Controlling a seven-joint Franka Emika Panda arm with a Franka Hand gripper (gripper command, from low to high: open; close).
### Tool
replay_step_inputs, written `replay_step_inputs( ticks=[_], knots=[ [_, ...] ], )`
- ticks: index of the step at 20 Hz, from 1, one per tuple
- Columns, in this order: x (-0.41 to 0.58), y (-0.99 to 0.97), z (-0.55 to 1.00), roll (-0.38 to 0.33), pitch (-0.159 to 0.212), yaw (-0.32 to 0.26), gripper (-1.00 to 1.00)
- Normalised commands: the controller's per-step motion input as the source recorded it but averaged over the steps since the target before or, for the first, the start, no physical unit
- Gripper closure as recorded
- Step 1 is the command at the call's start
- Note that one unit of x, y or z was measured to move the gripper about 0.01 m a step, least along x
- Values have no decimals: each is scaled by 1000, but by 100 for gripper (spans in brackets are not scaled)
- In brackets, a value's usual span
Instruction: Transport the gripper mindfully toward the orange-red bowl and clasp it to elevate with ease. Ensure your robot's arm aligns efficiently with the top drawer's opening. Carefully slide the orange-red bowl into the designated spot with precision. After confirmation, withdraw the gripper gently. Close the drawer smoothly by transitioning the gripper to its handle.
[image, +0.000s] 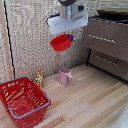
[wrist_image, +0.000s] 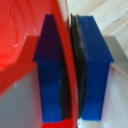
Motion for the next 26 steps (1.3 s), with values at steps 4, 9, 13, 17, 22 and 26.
replay_step_inputs(
  ticks=[4, 9, 13, 17, 22, 26],
  knots=[
    [221, -251, 745, 0, -27, -120, 100],
    [272, -294, 775, 0, -18, -134, 100],
    [302, -305, 800, 0, -2, -162, 100],
    [184, -414, 739, 0, 28, -196, 100],
    [146, -537, 649, 0, 54, -204, 100],
    [94, -650, 556, 7, 67, -171, 100]
  ],
)
